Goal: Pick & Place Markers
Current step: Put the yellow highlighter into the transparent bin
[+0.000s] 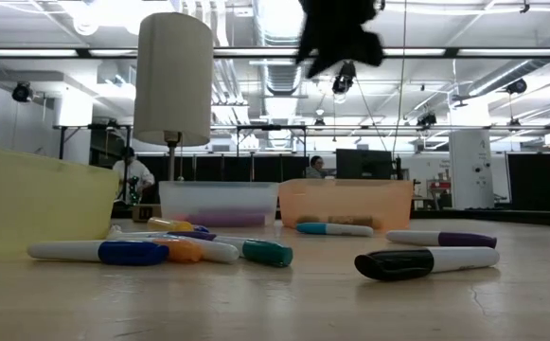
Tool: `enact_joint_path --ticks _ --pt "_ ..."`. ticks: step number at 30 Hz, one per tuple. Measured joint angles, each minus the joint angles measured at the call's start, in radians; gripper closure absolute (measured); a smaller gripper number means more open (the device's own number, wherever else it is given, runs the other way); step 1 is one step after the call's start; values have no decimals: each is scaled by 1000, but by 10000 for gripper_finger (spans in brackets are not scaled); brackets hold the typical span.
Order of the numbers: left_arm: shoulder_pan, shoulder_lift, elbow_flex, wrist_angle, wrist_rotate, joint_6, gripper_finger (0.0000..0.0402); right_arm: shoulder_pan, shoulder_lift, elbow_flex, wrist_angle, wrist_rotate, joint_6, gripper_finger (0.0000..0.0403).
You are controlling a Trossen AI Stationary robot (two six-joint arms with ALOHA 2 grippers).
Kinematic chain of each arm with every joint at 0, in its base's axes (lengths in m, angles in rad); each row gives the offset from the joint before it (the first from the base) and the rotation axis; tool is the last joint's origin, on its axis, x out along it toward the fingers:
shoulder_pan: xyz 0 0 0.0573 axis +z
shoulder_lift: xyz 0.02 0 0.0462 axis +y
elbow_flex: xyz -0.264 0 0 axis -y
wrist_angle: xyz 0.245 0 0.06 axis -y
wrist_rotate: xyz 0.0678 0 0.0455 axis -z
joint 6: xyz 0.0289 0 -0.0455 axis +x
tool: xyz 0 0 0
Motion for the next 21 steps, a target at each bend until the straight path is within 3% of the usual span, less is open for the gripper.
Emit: enact_joint_path --ticks 9,17,21 --pt "-23 -1 0 16 3 -22 241 -40 48 -64 463 -92 64 280" --pt "-28 -38 -1 46 3 16 241 -63 67 -36 477 -106 99 280" --pt "-33 -50 0 -20 66 58 241 -63 58 -34 388 -134 98 280"
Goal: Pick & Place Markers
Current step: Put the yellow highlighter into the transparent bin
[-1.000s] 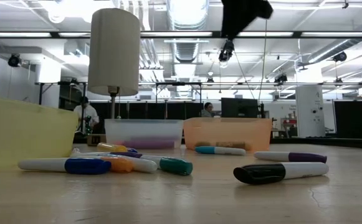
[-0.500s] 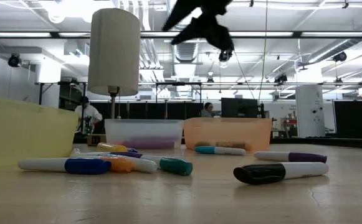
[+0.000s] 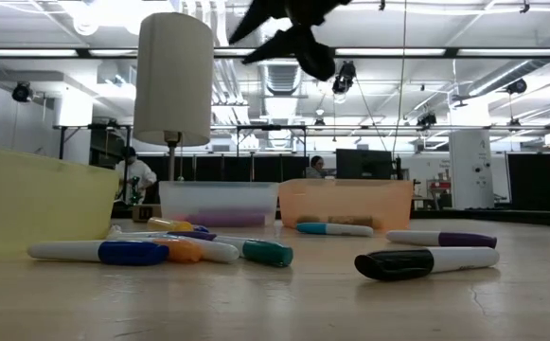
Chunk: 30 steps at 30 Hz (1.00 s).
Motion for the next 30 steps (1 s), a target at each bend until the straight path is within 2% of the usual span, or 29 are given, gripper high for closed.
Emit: enact_joint_path --ticks 4,13,21,30 --pt "-23 27 -20 -114 15 68 241 0 -14 9 -190 -23 -7 280" --pt "-34 134 -219 -128 44 463 241 5 -19 14 -503 -26 -32 280" --pt "-31 233 -348 -48 57 557 241 66 -55 8 -662 -20 -82 286" --pt "-35 307 -444 108 93 596 241 168 -165 6 -746 102 -30 306"
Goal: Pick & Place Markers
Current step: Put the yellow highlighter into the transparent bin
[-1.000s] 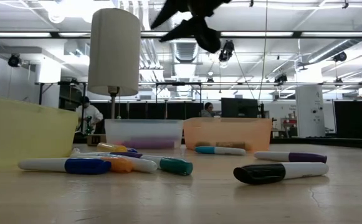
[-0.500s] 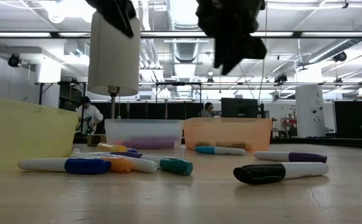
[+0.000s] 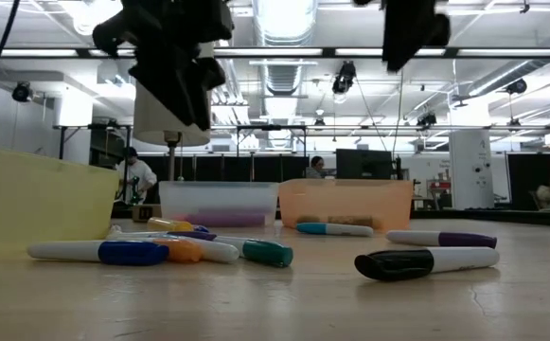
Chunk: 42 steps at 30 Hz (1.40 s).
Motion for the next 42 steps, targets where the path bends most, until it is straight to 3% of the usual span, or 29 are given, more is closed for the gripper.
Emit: enact_joint_path --ticks 11,30,36,42 --pt "-28 105 -13 59 84 95 241 30 -142 -5 -8 210 125 332" --pt "-92 305 -13 79 82 139 245 29 -145 -19 -6 271 126 339" --pt "-92 350 -11 94 30 155 271 29 -145 -19 -4 273 126 341" --pt "-93 352 -11 101 -2 174 337 29 -145 -19 0 273 126 342"
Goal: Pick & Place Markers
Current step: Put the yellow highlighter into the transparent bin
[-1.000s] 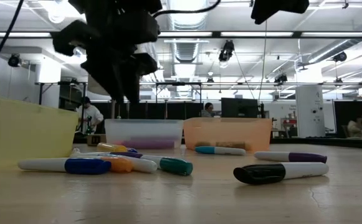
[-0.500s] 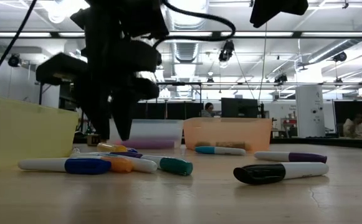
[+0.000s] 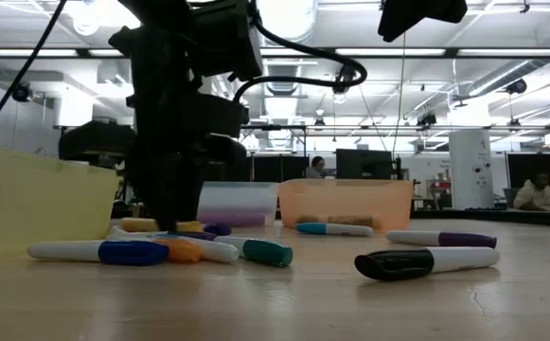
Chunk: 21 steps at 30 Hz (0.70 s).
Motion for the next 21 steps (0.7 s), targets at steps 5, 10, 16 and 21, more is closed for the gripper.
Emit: enact_joint_path --ticks 5,10,16,21 --pt "2 -1 38 -17 -26 -2 356 0 0 0 1 0 0 342" --pt "3 -19 118 -86 -61 6 356 0 0 0 0 20 -4 342" --pt "25 -106 201 -157 -125 42 356 0 0 0 -2 74 -1 342" --pt "111 -178 217 -154 -159 49 353 0 0 0 -1 80 -2 342"
